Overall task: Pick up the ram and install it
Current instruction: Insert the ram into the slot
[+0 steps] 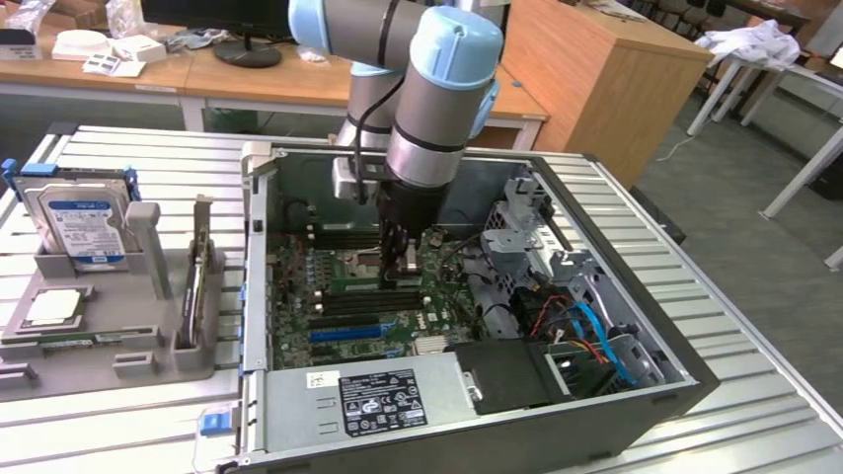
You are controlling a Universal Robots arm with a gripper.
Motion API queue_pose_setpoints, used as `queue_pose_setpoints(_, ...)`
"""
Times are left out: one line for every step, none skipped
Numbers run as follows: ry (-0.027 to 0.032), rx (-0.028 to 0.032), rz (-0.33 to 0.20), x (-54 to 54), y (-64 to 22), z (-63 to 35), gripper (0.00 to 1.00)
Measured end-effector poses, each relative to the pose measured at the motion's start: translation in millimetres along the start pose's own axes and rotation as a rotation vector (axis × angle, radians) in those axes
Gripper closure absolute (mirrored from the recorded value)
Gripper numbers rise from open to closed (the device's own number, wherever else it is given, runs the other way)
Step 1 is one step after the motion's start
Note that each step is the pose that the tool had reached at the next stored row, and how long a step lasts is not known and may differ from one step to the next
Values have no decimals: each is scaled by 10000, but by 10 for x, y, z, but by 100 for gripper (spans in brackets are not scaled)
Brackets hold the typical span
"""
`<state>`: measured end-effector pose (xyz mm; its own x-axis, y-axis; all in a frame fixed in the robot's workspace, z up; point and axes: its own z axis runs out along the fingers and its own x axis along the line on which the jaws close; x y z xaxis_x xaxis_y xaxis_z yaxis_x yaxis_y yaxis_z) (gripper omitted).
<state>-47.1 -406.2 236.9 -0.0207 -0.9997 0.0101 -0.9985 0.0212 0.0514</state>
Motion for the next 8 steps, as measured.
queue_pose_setpoints(-1, 0, 0, 3, 1, 12, 86)
queue_pose_setpoints(3, -1, 0, 3, 1, 13, 86)
queue_pose_setpoints(3, -1, 0, 3, 1, 13, 86)
queue_pose_setpoints(3, 0, 0, 3, 1, 13, 86)
queue_pose_setpoints(3, -1, -1, 3, 1, 13, 86)
queue_pose_setpoints(3, -1, 0, 3, 3, 14, 86)
queue_pose_setpoints(2, 1, 0, 9, 7, 16, 86)
queue_pose_setpoints(0, 1, 0, 21, 12, 18, 86)
